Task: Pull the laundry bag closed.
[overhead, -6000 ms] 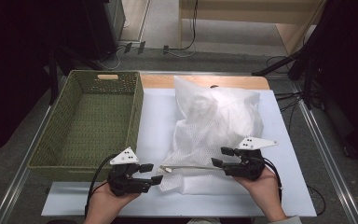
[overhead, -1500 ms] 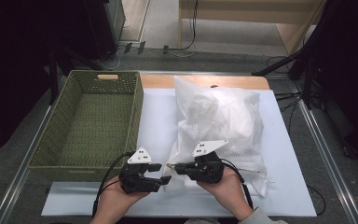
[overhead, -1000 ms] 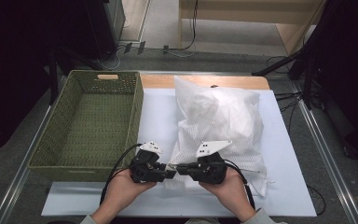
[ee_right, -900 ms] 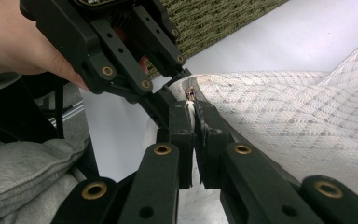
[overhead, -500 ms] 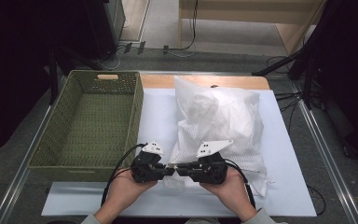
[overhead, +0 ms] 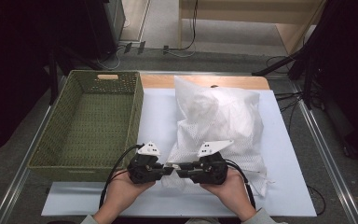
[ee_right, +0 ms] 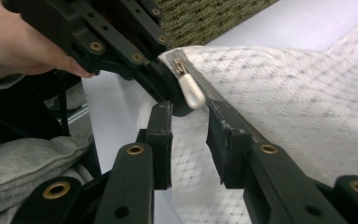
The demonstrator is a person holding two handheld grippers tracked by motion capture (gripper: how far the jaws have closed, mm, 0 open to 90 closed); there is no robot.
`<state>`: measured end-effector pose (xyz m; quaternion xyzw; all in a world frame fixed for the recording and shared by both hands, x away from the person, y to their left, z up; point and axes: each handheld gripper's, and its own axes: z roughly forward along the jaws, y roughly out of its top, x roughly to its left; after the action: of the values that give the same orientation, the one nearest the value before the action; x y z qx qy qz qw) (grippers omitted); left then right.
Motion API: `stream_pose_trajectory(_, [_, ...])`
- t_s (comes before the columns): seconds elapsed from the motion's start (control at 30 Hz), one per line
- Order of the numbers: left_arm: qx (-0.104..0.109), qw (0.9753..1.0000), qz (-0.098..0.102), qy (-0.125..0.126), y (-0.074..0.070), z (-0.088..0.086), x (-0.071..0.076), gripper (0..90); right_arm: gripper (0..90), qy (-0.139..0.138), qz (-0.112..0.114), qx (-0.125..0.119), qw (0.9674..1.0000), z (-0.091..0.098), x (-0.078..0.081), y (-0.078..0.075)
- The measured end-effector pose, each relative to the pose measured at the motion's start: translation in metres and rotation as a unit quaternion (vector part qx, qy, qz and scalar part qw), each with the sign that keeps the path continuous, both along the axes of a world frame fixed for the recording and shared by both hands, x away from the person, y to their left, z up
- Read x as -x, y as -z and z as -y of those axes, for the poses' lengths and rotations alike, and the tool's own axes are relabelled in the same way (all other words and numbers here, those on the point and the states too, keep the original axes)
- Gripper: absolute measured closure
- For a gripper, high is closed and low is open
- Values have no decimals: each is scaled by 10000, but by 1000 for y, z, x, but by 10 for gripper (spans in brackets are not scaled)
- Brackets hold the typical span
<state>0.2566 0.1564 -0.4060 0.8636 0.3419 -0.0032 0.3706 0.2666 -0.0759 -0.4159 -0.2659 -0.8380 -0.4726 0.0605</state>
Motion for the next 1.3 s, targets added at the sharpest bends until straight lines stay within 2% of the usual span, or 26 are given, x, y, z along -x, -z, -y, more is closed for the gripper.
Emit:
stream_pose_trajectory(0.03, [53,10000,-9,-6,0,0,0,855,710,0,-3,-16,10000,0,-1,1])
stream_pose_trajectory(0.23, [56,10000,-3,24,0,1,1,855,713,-41,-139,-83,9999,-1,-2,3])
stream_pose_trajectory(0.47, [-64,10000,11,65,4,4,3,855,776,-110,-225,-238,9994,-4,-1,2])
stream_pose_trajectory(0.63, [-33,10000,23,63,5,6,5,854,813,-123,-238,-246,9993,-5,0,2])
stream_pose_trajectory(0.9, [-24,10000,6,73,6,7,5,855,855,-42,-295,-252,9992,-4,-1,0])
stream_pose_trajectory(1.03, [-45,9999,11,91,6,8,6,855,857,20,-377,-304,9988,-3,-1,-2])
stream_pose_trajectory(1.3, [-34,9999,4,146,7,11,8,855,846,95,-362,-376,9986,-5,-2,-1])
